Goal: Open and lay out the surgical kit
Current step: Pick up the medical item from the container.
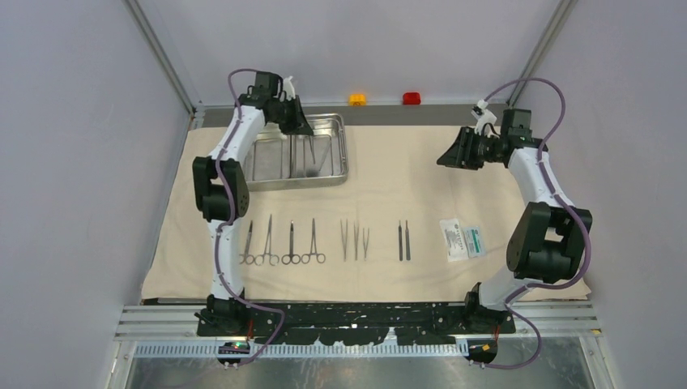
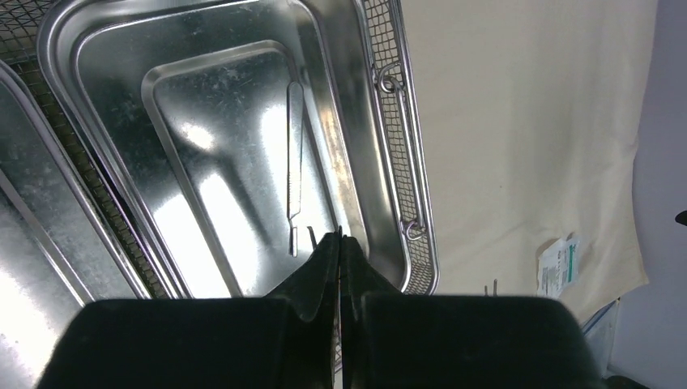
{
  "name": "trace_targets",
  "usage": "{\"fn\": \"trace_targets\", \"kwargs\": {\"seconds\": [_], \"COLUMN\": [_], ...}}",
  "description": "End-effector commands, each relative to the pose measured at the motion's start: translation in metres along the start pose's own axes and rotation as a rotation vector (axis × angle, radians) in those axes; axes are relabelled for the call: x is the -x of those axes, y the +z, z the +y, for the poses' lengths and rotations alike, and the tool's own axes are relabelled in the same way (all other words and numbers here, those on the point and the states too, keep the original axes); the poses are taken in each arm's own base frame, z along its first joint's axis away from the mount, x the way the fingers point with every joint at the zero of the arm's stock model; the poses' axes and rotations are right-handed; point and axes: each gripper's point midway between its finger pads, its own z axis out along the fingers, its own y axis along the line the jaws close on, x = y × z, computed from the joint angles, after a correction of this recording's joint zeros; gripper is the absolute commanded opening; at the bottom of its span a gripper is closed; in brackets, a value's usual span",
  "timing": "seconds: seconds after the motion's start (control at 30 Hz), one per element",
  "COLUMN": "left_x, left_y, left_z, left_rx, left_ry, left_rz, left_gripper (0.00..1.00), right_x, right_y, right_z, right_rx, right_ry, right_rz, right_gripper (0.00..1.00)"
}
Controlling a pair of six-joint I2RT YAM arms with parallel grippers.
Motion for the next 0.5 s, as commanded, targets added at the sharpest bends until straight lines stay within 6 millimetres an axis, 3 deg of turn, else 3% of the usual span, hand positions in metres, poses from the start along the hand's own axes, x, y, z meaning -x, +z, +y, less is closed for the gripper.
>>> {"fn": "trace_targets", "kwargs": {"seconds": [0.0, 0.13, 0.27, 0.47], "left_x": [0.028, 0.015, -0.011, -0.086], "left_y": [-0.045, -0.052, -0.047, -0.023], "left_z": [-0.046, -0.062, -0.081, -0.127], "left_rx": [0.004, 0.051, 0.061, 0.043], "left_ry": [0.046, 0.016, -0.022, -0.006], "left_rz": [-0.114, -0.1, -0.023, 0.169], "left_gripper": [0.0, 0.0, 0.0, 0.0], "right_x": [0.033, 0.035, 0.024, 0.005], "right_y": [-0.001, -0.001, -0.007, -0.028], "right_z": [0.035, 0.04, 0.035, 0.026], "right_rx": [0.037, 0.03, -0.019, -0.022], "right_ry": [-0.075, -0.063, -0.08, 0.002], "right_rz": [-0.074, -0.082, -0.065, -0.041], "right_gripper": [0.44, 0.45, 0.44, 0.45]}}
